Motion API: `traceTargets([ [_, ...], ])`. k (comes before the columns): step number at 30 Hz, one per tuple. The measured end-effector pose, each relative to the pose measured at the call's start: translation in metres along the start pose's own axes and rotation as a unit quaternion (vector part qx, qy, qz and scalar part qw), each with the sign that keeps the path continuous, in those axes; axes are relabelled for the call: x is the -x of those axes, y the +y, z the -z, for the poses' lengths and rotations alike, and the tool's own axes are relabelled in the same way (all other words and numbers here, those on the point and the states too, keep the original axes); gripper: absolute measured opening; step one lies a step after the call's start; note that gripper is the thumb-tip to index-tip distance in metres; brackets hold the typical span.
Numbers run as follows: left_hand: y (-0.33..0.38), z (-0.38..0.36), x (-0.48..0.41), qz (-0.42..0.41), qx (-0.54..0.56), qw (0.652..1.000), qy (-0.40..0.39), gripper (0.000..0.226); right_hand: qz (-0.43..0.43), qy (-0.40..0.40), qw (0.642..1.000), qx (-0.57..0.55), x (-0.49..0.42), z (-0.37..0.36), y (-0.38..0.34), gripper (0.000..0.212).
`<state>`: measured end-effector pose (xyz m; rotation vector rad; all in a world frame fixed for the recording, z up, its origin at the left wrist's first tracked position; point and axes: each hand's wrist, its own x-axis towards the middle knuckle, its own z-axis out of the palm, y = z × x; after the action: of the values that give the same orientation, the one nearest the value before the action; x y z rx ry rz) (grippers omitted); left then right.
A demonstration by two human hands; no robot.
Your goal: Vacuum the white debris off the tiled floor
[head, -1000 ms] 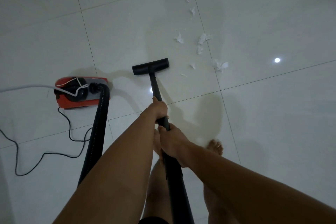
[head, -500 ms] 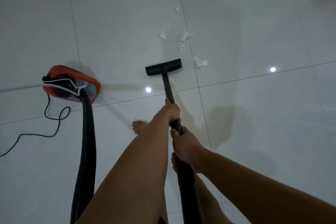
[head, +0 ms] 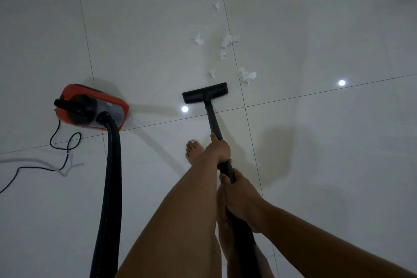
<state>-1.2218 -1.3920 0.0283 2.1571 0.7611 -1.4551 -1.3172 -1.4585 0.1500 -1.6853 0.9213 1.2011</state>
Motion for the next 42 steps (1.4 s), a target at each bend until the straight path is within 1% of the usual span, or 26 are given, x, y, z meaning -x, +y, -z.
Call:
traceTargets([
  [1,-0.006,0.002,0.005,0.018,-0.018,1.000,0.005,0.089,0.010,-0.005,1.000,-0.011,0.000,0.001,0.003,0.062],
  [2,0.000,0.009,0.016,-0.006,-0.019,0.999,-0.027,0.080,0.016,-0.009,1.000,-0.024,-0.002,0.001,0.005,0.061],
  [3,0.005,0.011,0.025,-0.003,-0.017,0.999,-0.038,0.074,0.022,-0.010,0.999,-0.031,-0.006,0.001,0.008,0.061],
  [5,0.013,0.014,0.033,-0.008,-0.010,1.000,-0.016,0.074,0.021,-0.006,0.999,-0.022,-0.011,-0.002,0.011,0.060],
  [6,0.018,0.020,0.040,-0.025,-0.007,0.999,-0.021,0.069,0.016,0.001,1.000,-0.015,-0.015,-0.005,0.012,0.061],
  [7,0.012,0.017,0.033,-0.023,-0.017,0.998,-0.052,0.064,0.010,0.008,1.000,-0.008,-0.019,-0.007,0.013,0.061],
  [8,0.012,0.016,0.029,-0.008,0.006,0.999,-0.046,0.062,0.007,0.014,1.000,-0.004,-0.021,-0.009,0.011,0.059],
  [9,0.010,0.015,0.022,-0.011,-0.027,0.998,-0.053,0.064,0.004,0.014,1.000,0.001,-0.023,-0.012,0.010,0.057],
  [10,0.011,0.016,0.019,-0.025,-0.029,0.998,-0.047,0.069,0.008,0.015,1.000,0.008,-0.025,-0.013,0.009,0.060],
  [12,0.008,0.000,-0.017,-0.026,-0.019,0.999,-0.016,0.077,0.011,0.027,1.000,0.011,-0.032,-0.014,0.008,0.083],
  [13,0.010,0.006,-0.011,-0.006,-0.029,0.999,-0.038,0.076,0.010,0.024,1.000,0.013,-0.036,-0.014,0.008,0.086],
  [15,0.017,0.024,0.010,-0.007,0.014,0.998,-0.063,0.066,0.008,0.019,1.000,0.019,-0.039,-0.015,0.005,0.068],
  [16,0.021,0.031,0.017,-0.018,0.023,0.997,-0.070,0.063,0.006,0.017,1.000,0.015,-0.040,-0.015,0.002,0.064],
  [18,0.028,0.039,0.029,-0.045,0.037,0.996,-0.064,0.062,0.004,0.014,1.000,0.006,-0.041,-0.014,-0.001,0.064],
  [20,0.030,0.042,0.031,-0.046,0.054,0.994,-0.081,0.063,0.000,0.020,1.000,-0.018,-0.039,-0.014,-0.004,0.063],
  [22,0.028,0.042,0.030,-0.052,0.055,0.995,-0.069,0.064,-0.015,0.016,0.999,-0.041,-0.039,-0.016,-0.005,0.062],
  [23,0.028,0.042,0.028,-0.053,0.065,0.994,-0.069,0.064,-0.005,0.019,0.999,-0.044,-0.041,-0.018,-0.004,0.068],
  [25,0.026,0.045,0.028,-0.055,0.089,0.992,-0.066,0.063,0.002,0.032,0.999,-0.031,-0.049,-0.022,0.001,0.091],
  [26,0.025,0.047,0.026,-0.053,0.104,0.991,-0.065,0.063,0.003,0.033,0.999,-0.015,-0.056,-0.026,0.003,0.093],
  [28,0.017,0.048,0.017,-0.035,0.118,0.989,-0.077,0.066,-0.001,0.038,0.999,0.005,-0.082,-0.038,0.020,0.085],
  [30,0.006,0.049,0.004,-0.014,0.106,0.990,-0.091,0.071,0.004,0.036,0.999,0.029,-0.075,-0.039,0.008,0.099],
  [31,-0.001,0.047,-0.008,-0.008,0.108,0.989,-0.096,0.073,0.003,0.024,0.999,0.033,-0.057,-0.036,-0.008,0.098],
  [34,-0.008,0.064,0.000,0.004,0.115,0.989,-0.088,0.071,0.014,-0.023,0.999,0.036,0.003,-0.021,-0.059,0.053],
  [35,-0.008,0.072,0.008,0.005,0.128,0.988,-0.086,0.069,0.028,-0.026,0.998,0.043,0.004,-0.019,-0.064,0.047],
  [39,-0.005,0.095,0.017,-0.008,0.177,0.980,-0.094,0.067,0.046,-0.050,0.998,0.015,0.005,-0.021,-0.078,0.042],
  [42,-0.001,0.107,0.016,-0.037,0.159,0.983,-0.083,0.064,0.042,-0.051,0.998,0.006,-0.003,-0.026,-0.088,0.041],
])
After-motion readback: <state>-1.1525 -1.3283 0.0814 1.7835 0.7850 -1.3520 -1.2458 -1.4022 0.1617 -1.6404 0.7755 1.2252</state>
